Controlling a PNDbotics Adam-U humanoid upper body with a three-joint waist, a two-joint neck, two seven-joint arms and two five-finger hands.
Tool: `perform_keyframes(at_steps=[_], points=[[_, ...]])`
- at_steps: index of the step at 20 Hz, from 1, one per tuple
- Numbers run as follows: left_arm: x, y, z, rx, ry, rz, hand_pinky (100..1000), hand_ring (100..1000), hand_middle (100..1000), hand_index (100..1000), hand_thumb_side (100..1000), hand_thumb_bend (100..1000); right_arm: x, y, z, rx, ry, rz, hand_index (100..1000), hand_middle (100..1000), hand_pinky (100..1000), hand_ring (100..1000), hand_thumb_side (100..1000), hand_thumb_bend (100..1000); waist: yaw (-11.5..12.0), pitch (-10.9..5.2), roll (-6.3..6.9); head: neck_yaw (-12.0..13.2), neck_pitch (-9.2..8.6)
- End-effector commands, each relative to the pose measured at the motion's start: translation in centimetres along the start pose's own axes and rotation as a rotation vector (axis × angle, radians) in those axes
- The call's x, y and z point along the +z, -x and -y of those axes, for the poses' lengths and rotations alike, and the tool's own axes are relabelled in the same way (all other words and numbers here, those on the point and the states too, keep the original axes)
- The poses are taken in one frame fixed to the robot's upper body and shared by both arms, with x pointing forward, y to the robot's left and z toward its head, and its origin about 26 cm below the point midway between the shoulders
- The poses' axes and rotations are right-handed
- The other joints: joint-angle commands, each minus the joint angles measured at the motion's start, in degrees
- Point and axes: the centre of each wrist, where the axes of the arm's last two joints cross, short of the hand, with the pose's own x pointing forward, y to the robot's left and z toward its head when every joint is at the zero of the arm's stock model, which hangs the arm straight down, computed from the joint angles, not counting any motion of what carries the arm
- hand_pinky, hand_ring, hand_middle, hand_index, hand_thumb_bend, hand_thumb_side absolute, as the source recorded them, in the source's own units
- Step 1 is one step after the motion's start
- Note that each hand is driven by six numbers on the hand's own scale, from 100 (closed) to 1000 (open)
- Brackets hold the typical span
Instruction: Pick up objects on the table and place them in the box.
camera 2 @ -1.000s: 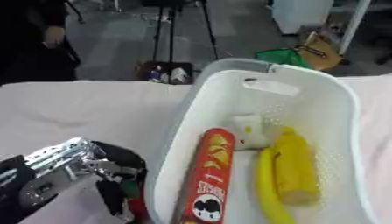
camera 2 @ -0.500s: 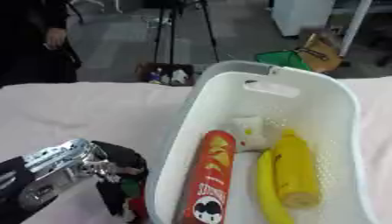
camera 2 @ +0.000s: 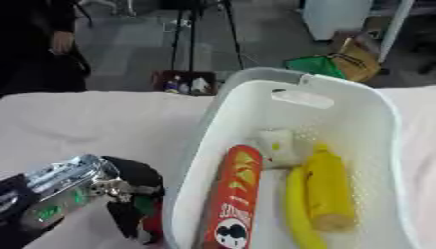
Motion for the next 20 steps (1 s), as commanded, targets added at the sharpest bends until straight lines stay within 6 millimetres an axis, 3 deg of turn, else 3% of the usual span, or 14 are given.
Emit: perform_keyframes(at_steps=[1, 8, 20], points=[[1.4, 0.6, -1.1, -0.008, -0.041, -0.036, 346, 495, 540, 681, 567, 336, -0.5, -0.4, -0.3, -0.012, -0.02, 0.018, 523, 402, 342, 394, 802, 100, 0.08, -0.95, -0.12, -0.09, -0.69], [4.0, 1.1, -2.2, -0.02, -0.112, -0.082, 346, 495, 539, 675, 567, 324, -0.6, -0.5, -0.2, -0.007, -0.023, 0.019, 523, 402, 341, 394, 803, 100, 0.33, -1.23, 0.14, -0.32, -0.51], [5.8, 1.7, -2.8, -0.062, -0.149, -0.134, 348, 496, 544, 673, 572, 300, -0.6, -0.5, 0.0, -0.002, -0.027, 0.021, 523, 402, 341, 394, 803, 100, 0.37, -1.52, 0.44, -0.35, -0.02]])
